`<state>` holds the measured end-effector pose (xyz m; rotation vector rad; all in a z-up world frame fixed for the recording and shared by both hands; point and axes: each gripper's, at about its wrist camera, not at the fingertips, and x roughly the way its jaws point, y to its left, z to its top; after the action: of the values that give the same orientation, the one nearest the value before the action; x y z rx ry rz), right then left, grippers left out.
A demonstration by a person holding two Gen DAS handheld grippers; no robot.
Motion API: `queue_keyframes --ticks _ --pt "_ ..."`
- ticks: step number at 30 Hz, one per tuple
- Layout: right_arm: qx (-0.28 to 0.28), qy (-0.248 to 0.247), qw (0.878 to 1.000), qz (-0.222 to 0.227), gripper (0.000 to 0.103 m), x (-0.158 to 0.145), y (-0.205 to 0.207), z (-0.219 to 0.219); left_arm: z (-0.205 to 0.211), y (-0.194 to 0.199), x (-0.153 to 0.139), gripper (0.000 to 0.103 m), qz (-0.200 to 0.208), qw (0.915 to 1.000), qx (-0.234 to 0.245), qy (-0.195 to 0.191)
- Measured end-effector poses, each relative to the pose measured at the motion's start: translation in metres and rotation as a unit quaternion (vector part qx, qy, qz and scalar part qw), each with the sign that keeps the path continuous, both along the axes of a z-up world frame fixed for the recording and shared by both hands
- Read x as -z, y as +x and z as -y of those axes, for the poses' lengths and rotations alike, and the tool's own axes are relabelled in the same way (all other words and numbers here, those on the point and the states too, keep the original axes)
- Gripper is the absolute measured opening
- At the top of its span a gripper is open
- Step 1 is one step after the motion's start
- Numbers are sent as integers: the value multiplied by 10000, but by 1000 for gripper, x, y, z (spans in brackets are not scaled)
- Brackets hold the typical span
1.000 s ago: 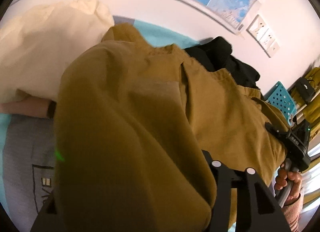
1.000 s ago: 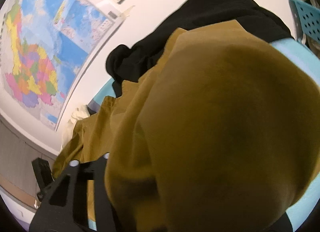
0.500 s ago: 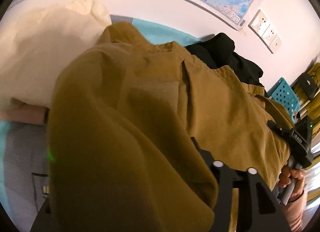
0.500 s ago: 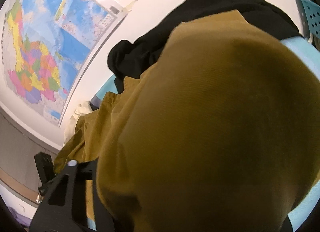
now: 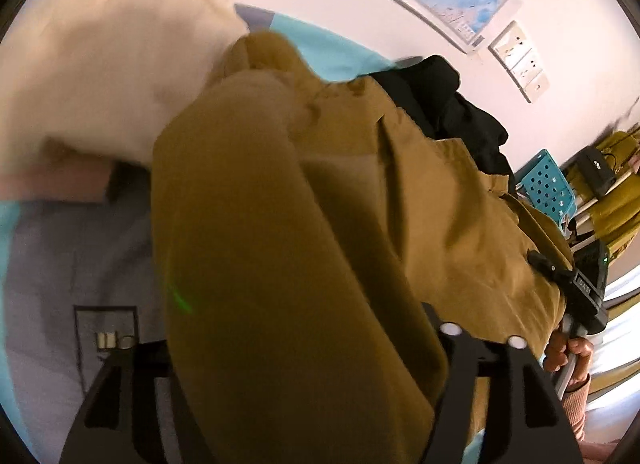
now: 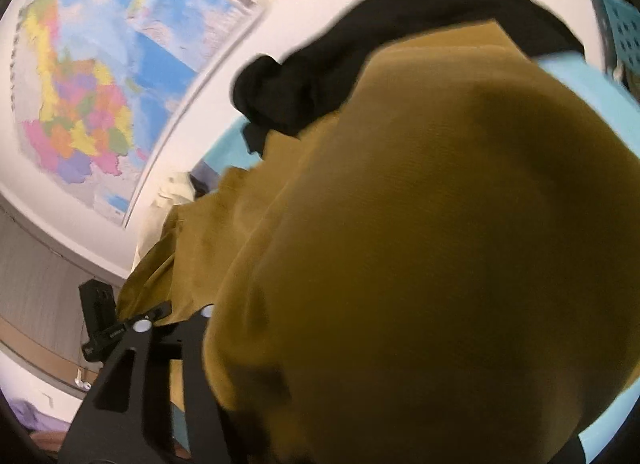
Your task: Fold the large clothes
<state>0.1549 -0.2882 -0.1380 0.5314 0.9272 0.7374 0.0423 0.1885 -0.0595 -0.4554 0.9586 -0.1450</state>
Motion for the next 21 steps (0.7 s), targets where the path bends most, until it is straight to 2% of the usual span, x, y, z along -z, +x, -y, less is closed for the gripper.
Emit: queue_keyframes --ticks 3,4,6,7,8,9,10,11,14,16,21 --pt "-142 56 9998 141 69 0 1 -5 6 1 1 77 92 9999 108 57" --pt "-198 140 9996 144 64 1 2 -6 9 2 3 81 117 9998 144 75" --pt "-215 143 9995 173 51 2 4 -5 16 6 2 80 126 9996 173 189" --pt "-194 154 9995 189 45 1 4 -4 16 6 0 73 135 9996 147 191" --pt "-180 186 9994 211 43 -1 2 -2 17 5 -3 58 143 9994 94 289" --pt "-169 186 9994 249 39 -4 0 -1 18 5 -5 52 136 9990 65 409" --pt "-156 185 9991 340 36 -10 -3 0 20 4 -10 41 158 9981 21 589" --pt "-161 206 9986 451 34 -18 -6 0 22 2 -15 37 214 9974 13 689" --pt "-213 250 9960 831 30 -46 -15 -2 24 -1 -28 31 319 9966 37 760" --pt "-280 205 9932 1110 29 -68 -22 -6 24 -4 -41 30 492 9955 70 811" --pt "-380 210 9880 1483 27 -103 -31 -11 21 -10 -66 29 779 9935 134 814"
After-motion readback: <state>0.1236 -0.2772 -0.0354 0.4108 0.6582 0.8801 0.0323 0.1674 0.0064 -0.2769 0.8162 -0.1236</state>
